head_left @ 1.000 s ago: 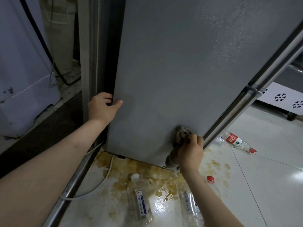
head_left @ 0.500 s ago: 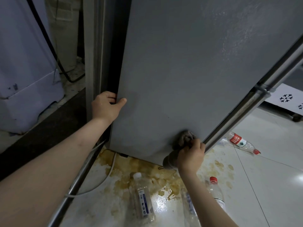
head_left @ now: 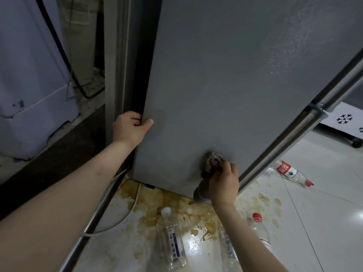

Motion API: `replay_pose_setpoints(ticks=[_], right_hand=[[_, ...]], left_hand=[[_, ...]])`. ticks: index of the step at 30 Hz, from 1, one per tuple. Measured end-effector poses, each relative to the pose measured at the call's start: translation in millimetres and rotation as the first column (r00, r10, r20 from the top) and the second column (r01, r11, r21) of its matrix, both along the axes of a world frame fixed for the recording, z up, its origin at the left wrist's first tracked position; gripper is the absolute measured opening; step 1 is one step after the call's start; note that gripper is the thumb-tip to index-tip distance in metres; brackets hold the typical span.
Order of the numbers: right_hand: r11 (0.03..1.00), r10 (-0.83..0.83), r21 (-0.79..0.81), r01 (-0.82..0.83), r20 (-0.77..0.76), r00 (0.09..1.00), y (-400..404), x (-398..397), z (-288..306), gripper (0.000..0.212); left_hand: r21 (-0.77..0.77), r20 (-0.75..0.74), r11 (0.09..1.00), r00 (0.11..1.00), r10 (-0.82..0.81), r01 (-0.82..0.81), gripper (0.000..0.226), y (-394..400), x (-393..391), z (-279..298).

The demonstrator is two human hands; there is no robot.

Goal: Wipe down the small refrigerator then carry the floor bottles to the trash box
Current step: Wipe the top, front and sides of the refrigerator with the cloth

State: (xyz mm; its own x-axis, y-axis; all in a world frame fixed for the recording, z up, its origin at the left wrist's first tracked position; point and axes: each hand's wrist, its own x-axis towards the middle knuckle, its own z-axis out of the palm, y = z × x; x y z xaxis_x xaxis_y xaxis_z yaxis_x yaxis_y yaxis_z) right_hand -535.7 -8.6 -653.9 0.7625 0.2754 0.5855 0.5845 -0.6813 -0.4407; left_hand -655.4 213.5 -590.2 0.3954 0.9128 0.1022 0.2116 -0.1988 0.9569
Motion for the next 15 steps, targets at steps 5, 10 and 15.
replay_pose_setpoints(ticks=[5, 10, 15], right_hand=[[0.996, 0.003, 0.088, -0.011, 0.100, 0.995, 14.4, -2.4, 19.7, 0.015], [0.997, 0.067, 0.019, -0.072, 0.179, 0.982, 11.2, -0.5, 14.3, 0.012], [0.991, 0.057, 0.110, -0.076, 0.164, 0.985, 15.8, -3.2, 30.4, 0.016]], left_hand=[[-0.011, 0.015, 1.000, 1.000, 0.011, -0.011, 0.039, 1.0, 1.1, -1.1], [-0.011, 0.006, 1.000, 1.000, 0.003, -0.003, 0.039, 0.6, 0.9, -1.8], [-0.024, 0.007, 1.000, 1.000, -0.009, 0.009, 0.040, 3.1, 0.9, -1.4]])
